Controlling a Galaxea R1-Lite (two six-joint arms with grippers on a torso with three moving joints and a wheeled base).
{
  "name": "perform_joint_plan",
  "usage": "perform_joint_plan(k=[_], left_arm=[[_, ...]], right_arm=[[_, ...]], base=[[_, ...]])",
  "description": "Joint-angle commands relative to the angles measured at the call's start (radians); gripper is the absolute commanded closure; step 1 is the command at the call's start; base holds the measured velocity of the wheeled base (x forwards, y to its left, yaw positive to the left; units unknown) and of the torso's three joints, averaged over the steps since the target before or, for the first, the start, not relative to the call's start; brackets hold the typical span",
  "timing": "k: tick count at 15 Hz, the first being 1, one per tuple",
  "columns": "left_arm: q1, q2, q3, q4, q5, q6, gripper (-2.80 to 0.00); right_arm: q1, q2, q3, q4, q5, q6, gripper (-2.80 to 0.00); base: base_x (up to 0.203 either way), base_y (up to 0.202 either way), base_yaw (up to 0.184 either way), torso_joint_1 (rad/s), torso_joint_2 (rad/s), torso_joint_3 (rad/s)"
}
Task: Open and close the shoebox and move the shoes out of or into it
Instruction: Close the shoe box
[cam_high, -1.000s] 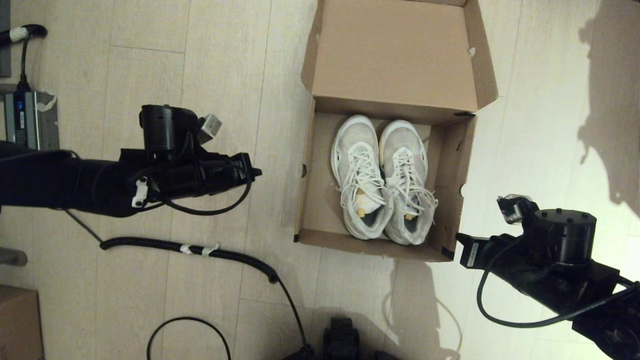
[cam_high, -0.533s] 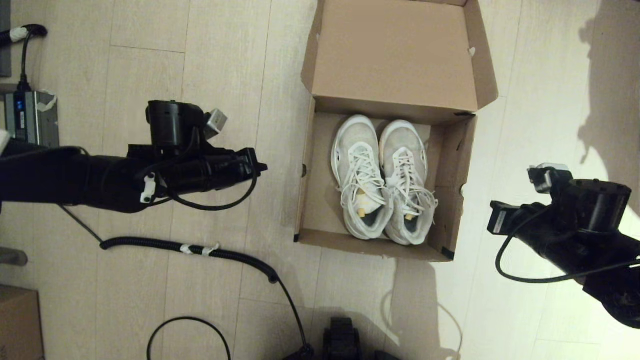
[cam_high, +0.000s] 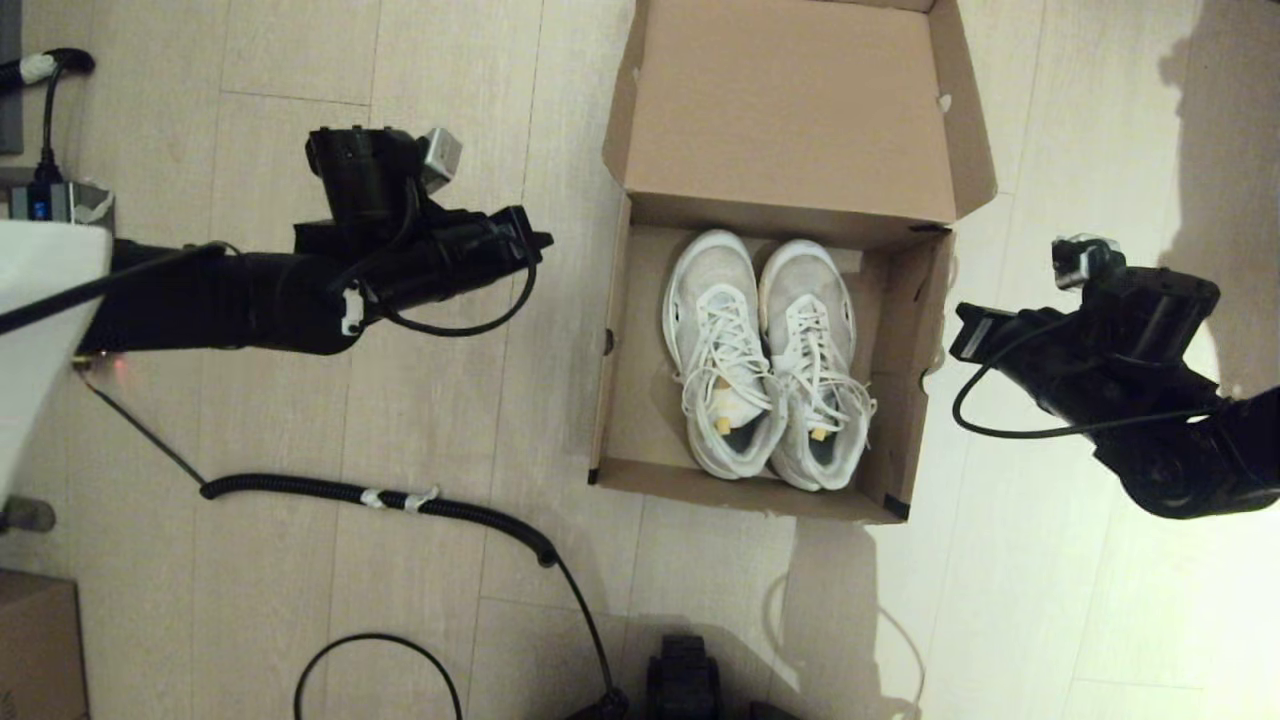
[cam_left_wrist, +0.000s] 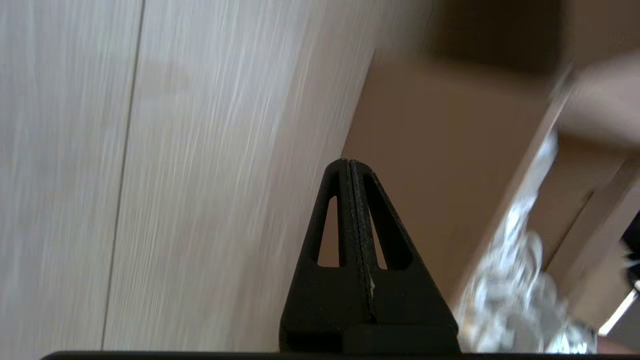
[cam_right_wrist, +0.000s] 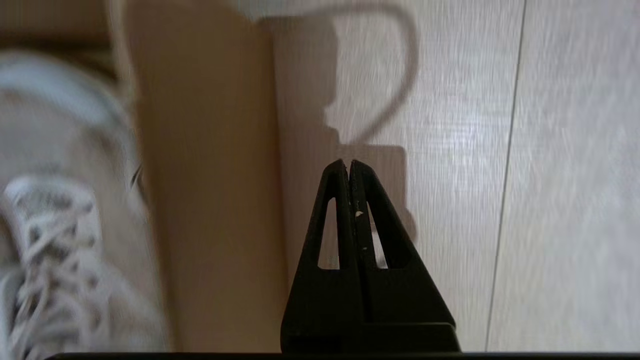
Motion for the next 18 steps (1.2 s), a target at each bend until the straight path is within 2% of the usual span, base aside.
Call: perform_joint_plan(k=[1, 4, 6, 7, 9, 10, 12, 13, 15, 18], left_arm=[[0.003, 0.094, -0.091, -0.034, -0.019, -0.003, 0.00], [0.000, 0.165, -0.101, -0.307, -0.040, -0.025, 0.00], [-0.012, 0.194, -0.102, -0.429, -0.096, -0.088, 0.00], [-0.018, 0.191, -0.102, -0.462, -0.114, -0.146, 0.00], [-0.026, 0.164, -0.102, -0.496, -0.146, -0.230, 0.00], [-0.032, 0.143, -0.102, -0.504, -0.175, -0.289, 0.00], [-0.052, 0.116, -0.106, -0.508, -0.214, -0.405, 0.00], [-0.055, 0.121, -0.106, -0.508, -0.228, -0.413, 0.00], [-0.056, 0.140, -0.106, -0.508, -0.228, -0.414, 0.00], [-0.061, 0.170, -0.106, -0.508, -0.231, -0.414, 0.00]], right_arm=[[-0.018, 0.071, -0.068, -0.007, 0.016, 0.006, 0.00], [-0.029, 0.089, -0.107, -0.007, 0.024, 0.098, 0.00], [-0.048, 0.101, -0.150, -0.004, 0.023, 0.156, 0.00], [-0.051, 0.104, -0.166, -0.001, 0.025, 0.160, 0.00], [-0.060, 0.110, -0.195, 0.013, 0.038, 0.185, 0.00], [-0.066, 0.109, -0.227, 0.038, 0.043, 0.225, 0.00], [-0.075, 0.100, -0.299, 0.120, 0.044, 0.369, 0.00], [-0.081, 0.096, -0.331, 0.167, 0.044, 0.434, 0.00], [-0.084, 0.097, -0.370, 0.210, 0.047, 0.506, 0.00], [-0.084, 0.097, -0.416, 0.241, 0.086, 0.524, 0.00]], base=[[0.000, 0.000, 0.000, 0.000, 0.00, 0.000], [0.000, 0.000, 0.000, 0.000, 0.00, 0.000], [0.000, 0.000, 0.000, 0.000, 0.00, 0.000], [0.000, 0.000, 0.000, 0.000, 0.00, 0.000], [0.000, 0.000, 0.000, 0.000, 0.00, 0.000], [0.000, 0.000, 0.000, 0.000, 0.00, 0.000], [0.000, 0.000, 0.000, 0.000, 0.00, 0.000], [0.000, 0.000, 0.000, 0.000, 0.00, 0.000], [0.000, 0.000, 0.000, 0.000, 0.00, 0.000], [0.000, 0.000, 0.000, 0.000, 0.00, 0.000]])
